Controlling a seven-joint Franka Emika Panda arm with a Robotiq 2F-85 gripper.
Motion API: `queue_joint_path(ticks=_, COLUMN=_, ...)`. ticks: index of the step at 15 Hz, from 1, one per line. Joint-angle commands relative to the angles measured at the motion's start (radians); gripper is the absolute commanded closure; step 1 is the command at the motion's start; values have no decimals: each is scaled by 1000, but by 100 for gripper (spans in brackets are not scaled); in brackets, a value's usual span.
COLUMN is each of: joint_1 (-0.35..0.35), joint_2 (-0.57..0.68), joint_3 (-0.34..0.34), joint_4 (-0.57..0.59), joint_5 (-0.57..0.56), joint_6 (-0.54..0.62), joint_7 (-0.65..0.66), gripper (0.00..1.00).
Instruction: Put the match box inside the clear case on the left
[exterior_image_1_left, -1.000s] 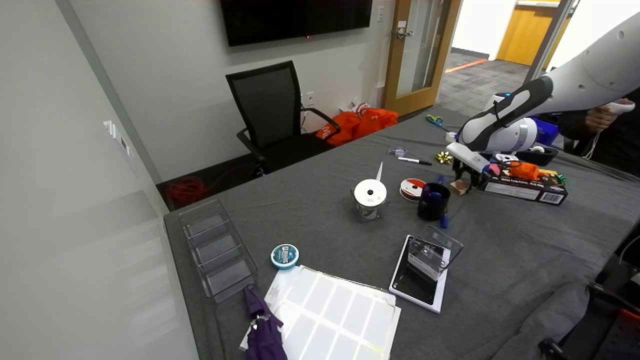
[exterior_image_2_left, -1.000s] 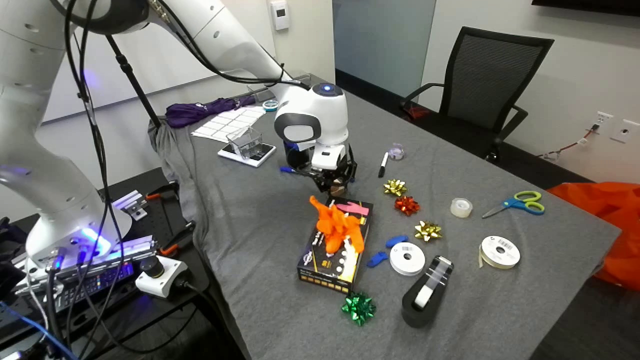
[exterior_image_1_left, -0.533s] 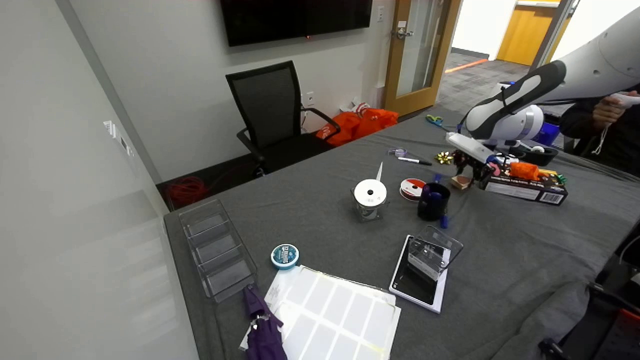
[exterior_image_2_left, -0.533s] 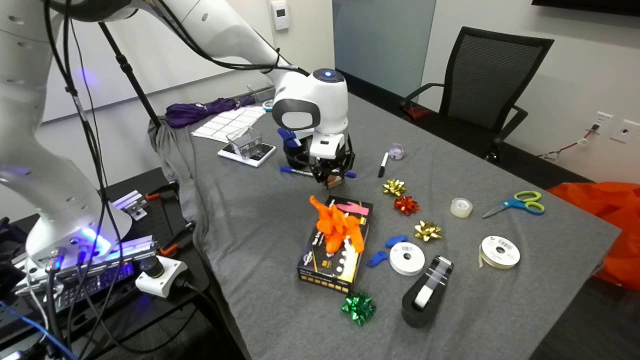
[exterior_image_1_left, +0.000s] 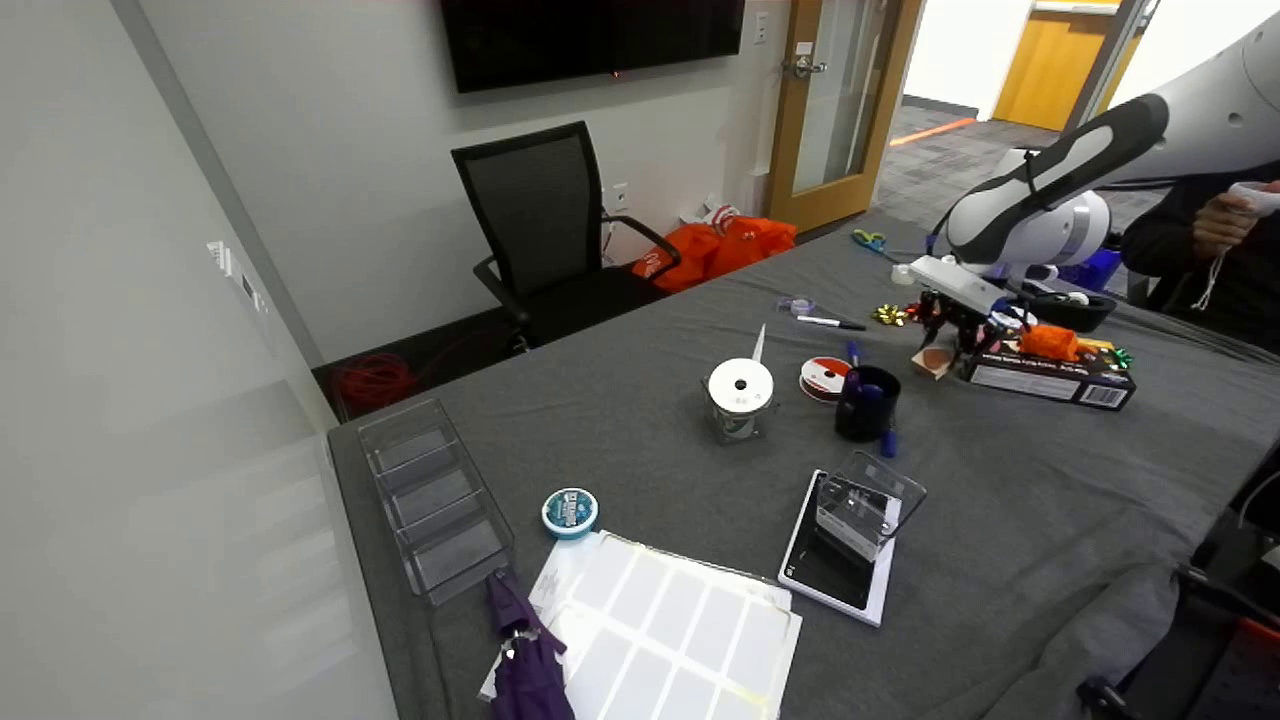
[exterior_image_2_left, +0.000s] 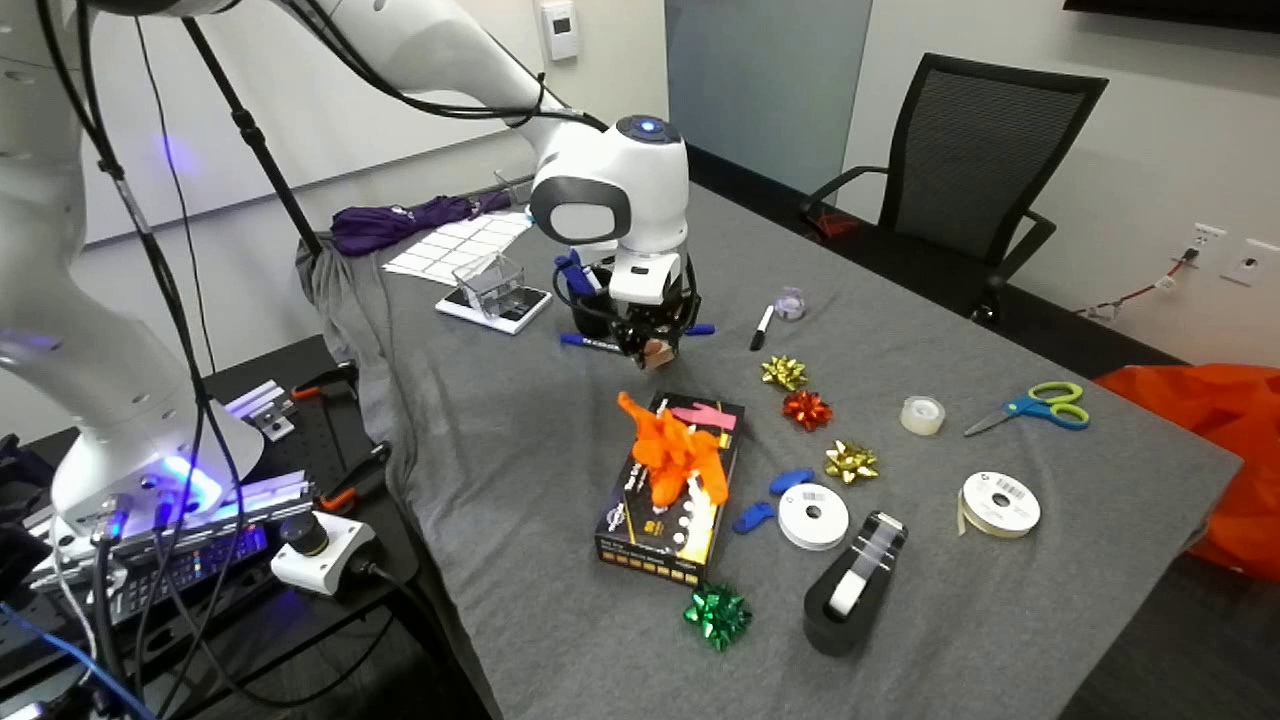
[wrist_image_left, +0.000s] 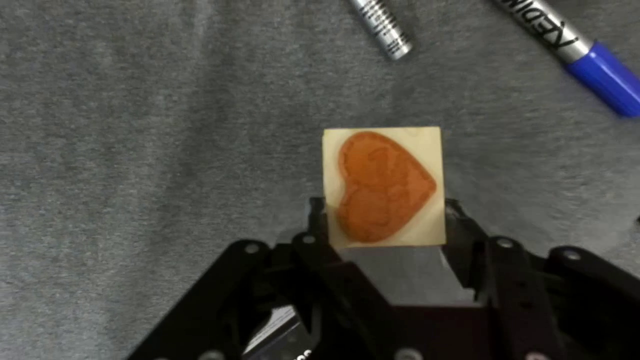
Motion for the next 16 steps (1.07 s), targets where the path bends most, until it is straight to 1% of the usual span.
queue_joint_path(ticks=1, joint_1=-1, joint_2=-55, joint_3=0, joint_4=-58, joint_5=-12, joint_6=-13, joint_7=-24, gripper=68)
queue_joint_path(ticks=3, joint_1=20, joint_2=-61, joint_3=-20, joint_4=-69, joint_5=-49, joint_6=-13, joint_7=-1, gripper=68)
queue_joint_path(ticks=7, joint_1=26, joint_2=-81, joint_3=-27, joint_4=-96, joint_5=-93, joint_6=-25, joint_7=-13, gripper=68)
queue_joint_path(ticks=10, joint_1=19, joint_2=-136, joint_3=-7, joint_4=-158, joint_5=-104, joint_6=-59, joint_7=-63, gripper=68)
queue_joint_path(ticks=12, joint_1=48, joint_2=-183, joint_3=-21, joint_4=-202, joint_5=-135, joint_6=-97, joint_7=-53, gripper=68)
queue_joint_path(ticks=16, joint_1=74, joint_2=-290, joint_3=-9, joint_4=-267, joint_5=-167, joint_6=-171, joint_7=-51, gripper=68)
